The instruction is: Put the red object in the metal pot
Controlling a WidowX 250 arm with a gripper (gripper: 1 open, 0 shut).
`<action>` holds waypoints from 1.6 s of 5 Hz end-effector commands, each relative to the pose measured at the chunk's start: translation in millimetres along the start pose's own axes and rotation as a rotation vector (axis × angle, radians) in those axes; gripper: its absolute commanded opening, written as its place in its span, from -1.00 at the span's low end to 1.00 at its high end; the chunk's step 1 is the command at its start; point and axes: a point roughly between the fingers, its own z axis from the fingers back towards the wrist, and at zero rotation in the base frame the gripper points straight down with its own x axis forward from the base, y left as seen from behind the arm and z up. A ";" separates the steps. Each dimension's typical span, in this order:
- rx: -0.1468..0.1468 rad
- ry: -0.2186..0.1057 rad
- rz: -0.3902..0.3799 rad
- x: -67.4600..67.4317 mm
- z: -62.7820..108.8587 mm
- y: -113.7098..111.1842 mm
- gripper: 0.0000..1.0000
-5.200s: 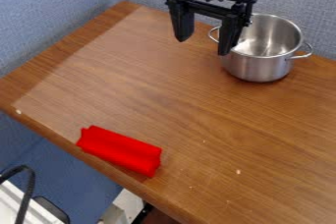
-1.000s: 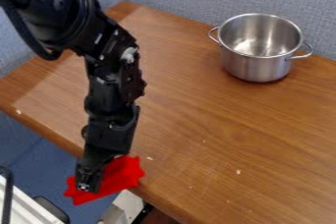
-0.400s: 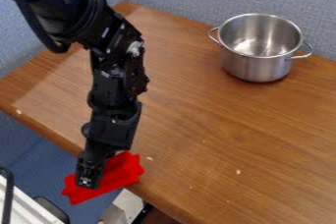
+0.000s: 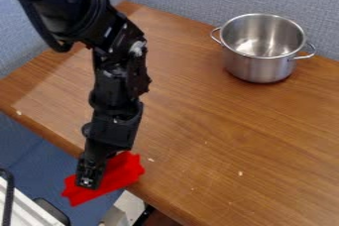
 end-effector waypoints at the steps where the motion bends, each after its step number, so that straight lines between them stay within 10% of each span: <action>1: 0.155 -0.052 0.073 14.5 28.2 38.9 -1.00; 7: 0.222 -0.089 0.214 12.9 73.6 42.8 -1.00; 8: 0.203 -0.105 0.335 19.7 90.3 47.6 -1.00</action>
